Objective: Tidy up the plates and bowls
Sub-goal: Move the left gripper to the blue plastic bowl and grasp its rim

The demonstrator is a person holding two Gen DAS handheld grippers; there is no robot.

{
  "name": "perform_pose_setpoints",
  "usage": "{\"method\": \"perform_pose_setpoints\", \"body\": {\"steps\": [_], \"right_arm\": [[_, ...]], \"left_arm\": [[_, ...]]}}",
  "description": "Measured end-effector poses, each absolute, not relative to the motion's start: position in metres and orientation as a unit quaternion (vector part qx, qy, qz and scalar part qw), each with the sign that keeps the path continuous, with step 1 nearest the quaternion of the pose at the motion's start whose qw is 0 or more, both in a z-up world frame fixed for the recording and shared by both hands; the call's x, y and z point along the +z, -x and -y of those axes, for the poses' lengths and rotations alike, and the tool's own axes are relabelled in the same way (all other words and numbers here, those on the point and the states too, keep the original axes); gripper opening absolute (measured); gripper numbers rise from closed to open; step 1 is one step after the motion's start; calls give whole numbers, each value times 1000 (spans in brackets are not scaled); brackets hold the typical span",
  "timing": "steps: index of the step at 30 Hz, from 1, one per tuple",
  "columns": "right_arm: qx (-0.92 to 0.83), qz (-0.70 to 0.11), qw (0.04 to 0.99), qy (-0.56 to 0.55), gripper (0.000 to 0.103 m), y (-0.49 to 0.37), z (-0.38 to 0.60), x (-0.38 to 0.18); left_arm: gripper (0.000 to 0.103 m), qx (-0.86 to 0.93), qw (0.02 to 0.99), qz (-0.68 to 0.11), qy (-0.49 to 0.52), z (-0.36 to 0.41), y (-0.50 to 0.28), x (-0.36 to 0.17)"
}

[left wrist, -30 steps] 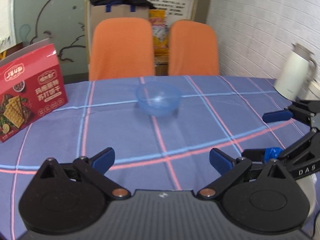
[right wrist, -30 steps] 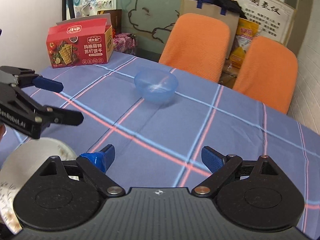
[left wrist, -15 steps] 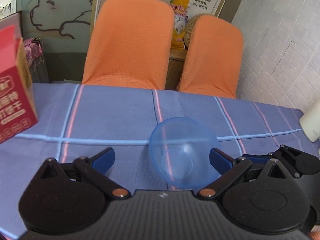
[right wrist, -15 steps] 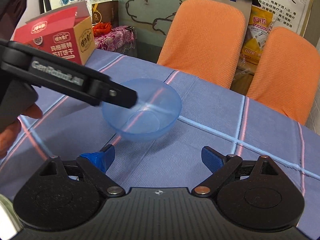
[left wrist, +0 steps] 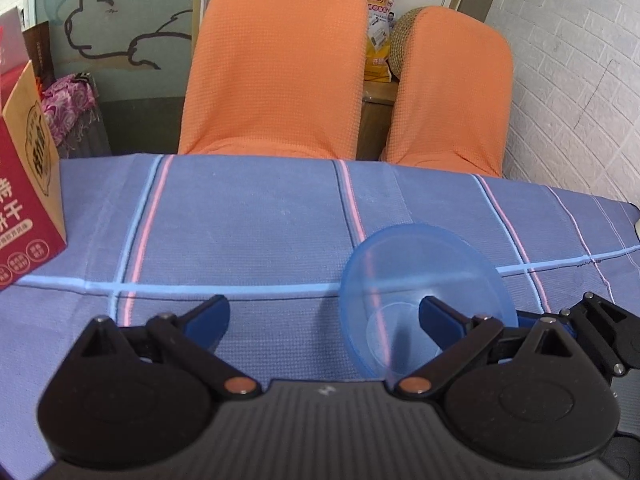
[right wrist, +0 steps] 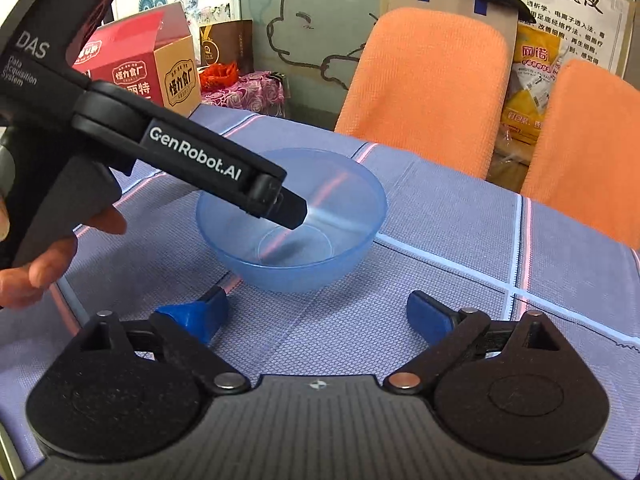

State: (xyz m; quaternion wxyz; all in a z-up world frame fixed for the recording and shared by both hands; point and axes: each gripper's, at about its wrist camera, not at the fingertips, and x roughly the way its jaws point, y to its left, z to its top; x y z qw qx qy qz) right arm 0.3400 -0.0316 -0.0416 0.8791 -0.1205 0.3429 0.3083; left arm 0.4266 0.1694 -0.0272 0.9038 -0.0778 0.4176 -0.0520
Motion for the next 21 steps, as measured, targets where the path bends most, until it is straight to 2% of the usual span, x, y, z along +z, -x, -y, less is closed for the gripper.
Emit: {"method": "perform_pose_setpoints", "body": {"steps": [11, 14, 16, 17, 18, 19, 20, 21], "right_arm": [[312, -341, 878, 125, 83, -348, 16, -38], [313, -343, 875, 134, 78, -352, 16, -34], [319, -339, 874, 141, 73, -354, 14, -33], [322, -336, 873, 144, 72, -354, 12, -32], [324, -335, 873, 144, 67, -355, 10, -31], [325, -336, 872, 144, 67, -355, 8, -30], [330, -335, 871, 143, 67, -354, 6, -29], [331, -332, 872, 143, 67, -351, 5, -26]], "left_arm": [[99, -56, 906, -414, 65, -166, -429, -31], [99, -60, 909, -410, 53, -158, -429, -33], [96, -60, 911, -405, 39, -152, -428, -34], [80, -57, 914, -401, 25, -148, -426, -33], [52, -60, 916, -397, 13, -144, -424, -32], [41, -75, 914, -399, 21, -142, -423, -29], [34, -87, 909, -407, 35, -142, -422, -26], [33, -87, 907, -410, 44, -144, -421, -22]]}}
